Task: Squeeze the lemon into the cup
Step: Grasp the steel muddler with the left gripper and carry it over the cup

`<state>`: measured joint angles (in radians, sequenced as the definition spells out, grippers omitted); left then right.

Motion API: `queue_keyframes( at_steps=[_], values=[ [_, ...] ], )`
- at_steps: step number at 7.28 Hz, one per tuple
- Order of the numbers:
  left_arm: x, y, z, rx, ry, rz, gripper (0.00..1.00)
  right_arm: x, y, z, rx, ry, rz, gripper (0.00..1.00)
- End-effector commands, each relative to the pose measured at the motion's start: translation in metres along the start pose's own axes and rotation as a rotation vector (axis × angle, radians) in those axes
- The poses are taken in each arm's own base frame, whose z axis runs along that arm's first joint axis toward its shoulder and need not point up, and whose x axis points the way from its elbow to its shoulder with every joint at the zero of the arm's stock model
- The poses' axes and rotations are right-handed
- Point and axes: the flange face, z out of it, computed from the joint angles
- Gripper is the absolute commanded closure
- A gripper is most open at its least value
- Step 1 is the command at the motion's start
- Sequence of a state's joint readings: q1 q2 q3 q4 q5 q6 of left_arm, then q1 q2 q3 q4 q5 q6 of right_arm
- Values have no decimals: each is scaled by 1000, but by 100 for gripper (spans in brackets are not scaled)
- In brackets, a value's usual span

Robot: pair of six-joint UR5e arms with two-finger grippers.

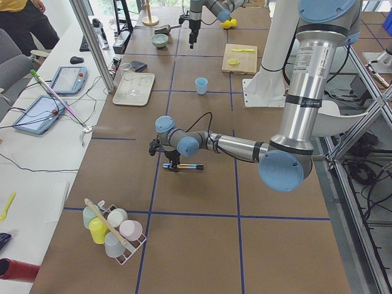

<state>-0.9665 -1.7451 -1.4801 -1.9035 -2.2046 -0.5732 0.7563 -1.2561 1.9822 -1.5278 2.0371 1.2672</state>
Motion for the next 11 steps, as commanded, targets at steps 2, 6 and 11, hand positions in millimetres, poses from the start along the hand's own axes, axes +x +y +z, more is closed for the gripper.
queue_keyframes(
  at_steps=[2,6,11],
  values=[
    [37,-16,-31,16,14,15,100,-1,1,-4,0,-7,1,0],
    [234,-30,-222,319,217,297,100,13,-3,-12,13,-6,6,0],
    [418,40,-229,881,524,669,100,100,-37,-31,15,46,-6,0]
  ],
)
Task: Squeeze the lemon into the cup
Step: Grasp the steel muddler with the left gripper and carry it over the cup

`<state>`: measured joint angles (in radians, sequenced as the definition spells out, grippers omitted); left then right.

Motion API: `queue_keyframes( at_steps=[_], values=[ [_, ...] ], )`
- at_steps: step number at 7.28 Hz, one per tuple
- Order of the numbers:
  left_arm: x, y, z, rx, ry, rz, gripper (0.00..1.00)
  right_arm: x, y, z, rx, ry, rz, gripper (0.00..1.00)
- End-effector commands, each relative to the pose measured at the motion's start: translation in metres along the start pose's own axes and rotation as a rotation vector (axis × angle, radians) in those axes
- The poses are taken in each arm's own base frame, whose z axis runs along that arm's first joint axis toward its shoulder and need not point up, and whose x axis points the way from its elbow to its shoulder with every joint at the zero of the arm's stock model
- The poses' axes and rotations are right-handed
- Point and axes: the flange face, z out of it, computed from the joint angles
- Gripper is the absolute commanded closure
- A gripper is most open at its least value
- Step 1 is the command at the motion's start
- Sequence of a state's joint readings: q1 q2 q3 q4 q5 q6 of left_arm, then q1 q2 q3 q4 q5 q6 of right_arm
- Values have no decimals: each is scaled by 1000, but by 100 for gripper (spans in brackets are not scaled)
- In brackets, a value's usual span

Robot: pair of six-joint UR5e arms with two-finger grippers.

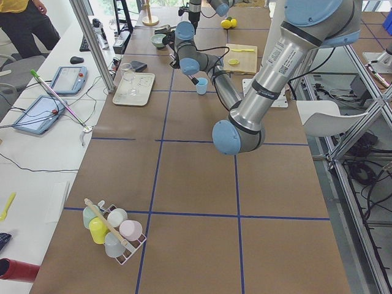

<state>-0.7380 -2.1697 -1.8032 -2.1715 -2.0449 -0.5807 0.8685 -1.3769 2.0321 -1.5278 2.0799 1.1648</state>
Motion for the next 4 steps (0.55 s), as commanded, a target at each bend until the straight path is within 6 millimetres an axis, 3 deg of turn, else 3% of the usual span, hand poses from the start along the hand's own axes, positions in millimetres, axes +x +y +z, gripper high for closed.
queue_keyframes(
  at_steps=[1,2,3,4],
  values=[
    [70,32,47,313,-47,78,100,50,-21,-13,-29,6,-14,0],
    [84,36,48,427,-85,81,100,67,-27,-17,-38,6,-23,0],
    [102,58,54,592,-74,53,100,71,-30,-19,-36,6,-18,0],
    [104,84,58,706,-88,83,100,72,-32,-19,-34,7,-17,0]
  ],
)
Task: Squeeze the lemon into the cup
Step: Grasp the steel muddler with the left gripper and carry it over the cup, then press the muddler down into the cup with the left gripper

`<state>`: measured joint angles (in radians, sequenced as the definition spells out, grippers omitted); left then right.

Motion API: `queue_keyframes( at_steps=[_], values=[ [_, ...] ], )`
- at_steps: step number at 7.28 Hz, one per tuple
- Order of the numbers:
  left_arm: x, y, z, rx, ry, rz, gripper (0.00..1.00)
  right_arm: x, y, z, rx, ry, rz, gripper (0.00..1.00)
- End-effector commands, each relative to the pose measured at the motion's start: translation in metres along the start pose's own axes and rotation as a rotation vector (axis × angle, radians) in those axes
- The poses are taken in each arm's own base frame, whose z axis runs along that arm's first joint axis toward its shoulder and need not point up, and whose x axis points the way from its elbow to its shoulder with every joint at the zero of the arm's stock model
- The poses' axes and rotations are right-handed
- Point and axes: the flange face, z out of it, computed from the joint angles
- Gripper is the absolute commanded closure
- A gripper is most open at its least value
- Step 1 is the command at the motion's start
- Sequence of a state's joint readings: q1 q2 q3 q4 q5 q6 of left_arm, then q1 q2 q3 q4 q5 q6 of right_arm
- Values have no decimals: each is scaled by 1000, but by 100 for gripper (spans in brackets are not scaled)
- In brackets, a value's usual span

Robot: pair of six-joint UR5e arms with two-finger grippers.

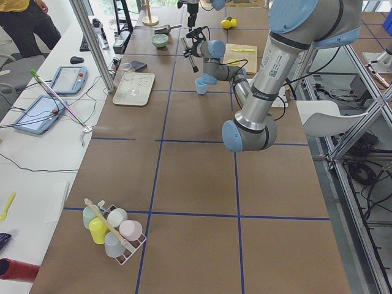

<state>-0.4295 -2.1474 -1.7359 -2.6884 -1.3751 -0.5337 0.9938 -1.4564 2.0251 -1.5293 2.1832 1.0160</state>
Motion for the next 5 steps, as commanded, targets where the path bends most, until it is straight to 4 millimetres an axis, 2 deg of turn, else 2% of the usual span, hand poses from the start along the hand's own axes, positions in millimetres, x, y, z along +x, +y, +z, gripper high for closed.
queue_keyframes(
  at_steps=[1,3,4,5],
  values=[
    [13,37,-11,223,-26,30,100,8,-5,2,-4,6,7,0],
    [6,67,-11,292,-83,-4,100,8,-5,2,-3,7,10,0],
    [5,66,-12,303,-96,24,100,8,-5,2,-5,7,11,0],
    [13,80,-8,294,-133,41,100,9,-5,3,-6,9,16,0]
  ],
)
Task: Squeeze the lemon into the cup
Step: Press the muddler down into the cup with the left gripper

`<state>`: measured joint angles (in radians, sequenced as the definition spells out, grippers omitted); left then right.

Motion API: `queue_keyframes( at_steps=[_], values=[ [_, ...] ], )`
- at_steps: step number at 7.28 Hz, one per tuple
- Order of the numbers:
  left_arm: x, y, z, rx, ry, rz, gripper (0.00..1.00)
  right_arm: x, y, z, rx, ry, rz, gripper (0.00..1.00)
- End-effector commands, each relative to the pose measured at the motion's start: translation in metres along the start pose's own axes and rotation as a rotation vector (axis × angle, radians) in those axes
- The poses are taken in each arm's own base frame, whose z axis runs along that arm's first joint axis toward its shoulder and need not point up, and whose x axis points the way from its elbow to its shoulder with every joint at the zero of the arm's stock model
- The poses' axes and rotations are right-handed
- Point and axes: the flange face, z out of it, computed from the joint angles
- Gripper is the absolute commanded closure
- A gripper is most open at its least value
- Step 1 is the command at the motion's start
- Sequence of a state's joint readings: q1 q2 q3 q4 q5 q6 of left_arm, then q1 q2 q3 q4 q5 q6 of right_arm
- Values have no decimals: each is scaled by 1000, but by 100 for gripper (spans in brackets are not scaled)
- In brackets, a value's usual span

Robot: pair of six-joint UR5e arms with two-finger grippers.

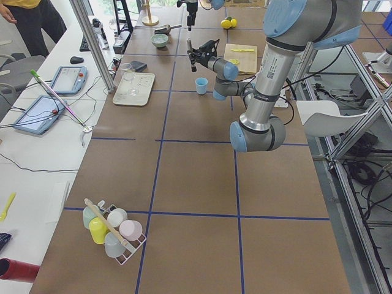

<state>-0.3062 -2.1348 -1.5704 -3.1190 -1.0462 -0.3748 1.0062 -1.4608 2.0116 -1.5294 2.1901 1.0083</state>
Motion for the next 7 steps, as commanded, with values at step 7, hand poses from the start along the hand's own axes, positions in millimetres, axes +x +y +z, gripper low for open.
queue_keyframes(
  at_steps=[7],
  values=[
    [38,51,-18,-55,-14,32,100,1,0,3,-14,-1,10,0]
  ],
)
